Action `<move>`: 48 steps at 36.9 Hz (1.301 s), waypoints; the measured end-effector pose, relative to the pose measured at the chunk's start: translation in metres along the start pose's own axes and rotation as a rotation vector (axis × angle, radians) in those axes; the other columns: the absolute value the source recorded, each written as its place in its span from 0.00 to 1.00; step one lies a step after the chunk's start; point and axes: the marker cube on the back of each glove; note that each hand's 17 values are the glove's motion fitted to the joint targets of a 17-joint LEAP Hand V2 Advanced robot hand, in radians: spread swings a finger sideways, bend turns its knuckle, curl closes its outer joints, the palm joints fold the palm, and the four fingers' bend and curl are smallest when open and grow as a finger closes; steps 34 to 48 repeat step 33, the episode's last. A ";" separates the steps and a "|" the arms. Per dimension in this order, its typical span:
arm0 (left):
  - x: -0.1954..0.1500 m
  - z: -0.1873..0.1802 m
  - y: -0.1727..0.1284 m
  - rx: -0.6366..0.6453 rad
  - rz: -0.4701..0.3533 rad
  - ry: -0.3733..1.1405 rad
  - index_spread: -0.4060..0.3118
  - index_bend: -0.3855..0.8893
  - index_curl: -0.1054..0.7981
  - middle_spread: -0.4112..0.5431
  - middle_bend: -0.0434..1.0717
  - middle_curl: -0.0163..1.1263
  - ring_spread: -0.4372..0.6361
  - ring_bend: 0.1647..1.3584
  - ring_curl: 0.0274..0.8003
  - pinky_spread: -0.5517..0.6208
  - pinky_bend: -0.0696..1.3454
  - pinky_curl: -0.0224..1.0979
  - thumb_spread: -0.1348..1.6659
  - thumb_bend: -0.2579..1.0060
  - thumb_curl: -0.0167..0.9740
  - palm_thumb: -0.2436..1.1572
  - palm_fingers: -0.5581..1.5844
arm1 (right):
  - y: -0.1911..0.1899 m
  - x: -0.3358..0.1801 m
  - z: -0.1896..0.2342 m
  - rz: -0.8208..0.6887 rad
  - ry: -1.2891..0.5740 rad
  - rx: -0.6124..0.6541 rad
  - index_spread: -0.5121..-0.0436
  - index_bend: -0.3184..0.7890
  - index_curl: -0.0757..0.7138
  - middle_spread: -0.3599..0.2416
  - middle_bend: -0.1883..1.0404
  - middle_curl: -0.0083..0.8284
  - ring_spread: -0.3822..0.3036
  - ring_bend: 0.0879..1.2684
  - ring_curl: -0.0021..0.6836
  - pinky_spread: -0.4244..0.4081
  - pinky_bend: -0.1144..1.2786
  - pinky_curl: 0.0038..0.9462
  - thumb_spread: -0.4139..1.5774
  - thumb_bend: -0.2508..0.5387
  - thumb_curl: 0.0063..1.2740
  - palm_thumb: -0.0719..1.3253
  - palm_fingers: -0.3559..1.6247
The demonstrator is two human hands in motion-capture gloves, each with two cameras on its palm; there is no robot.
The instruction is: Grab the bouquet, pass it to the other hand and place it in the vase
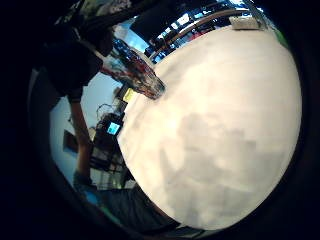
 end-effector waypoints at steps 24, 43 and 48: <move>-0.005 0.001 0.008 -0.015 0.022 -0.009 0.61 0.38 0.24 0.40 0.30 0.27 0.50 0.41 0.32 0.82 0.32 0.23 0.53 0.23 0.28 0.57 0.42 | 0.004 -0.007 0.015 0.218 -0.085 -0.004 0.45 0.43 0.46 0.37 0.39 0.38 0.44 0.21 0.43 0.77 0.31 0.27 0.65 0.64 0.26 0.60 0.62; 0.004 -0.008 0.017 -0.002 0.020 -0.017 0.61 0.38 0.27 0.40 0.30 0.30 0.50 0.42 0.33 0.83 0.32 0.25 0.55 0.19 0.32 0.59 0.41 | 0.005 -0.004 0.013 0.173 -0.005 -0.011 0.44 0.42 0.49 0.37 0.37 0.42 0.44 0.20 0.47 0.78 0.29 0.30 0.68 0.55 0.29 0.63 0.61; 0.004 -0.008 0.017 -0.002 0.020 -0.017 0.61 0.38 0.27 0.40 0.30 0.30 0.50 0.42 0.33 0.83 0.32 0.25 0.55 0.19 0.32 0.59 0.41 | 0.005 -0.004 0.013 0.173 -0.005 -0.011 0.44 0.42 0.49 0.37 0.37 0.42 0.44 0.20 0.47 0.78 0.29 0.30 0.68 0.55 0.29 0.63 0.61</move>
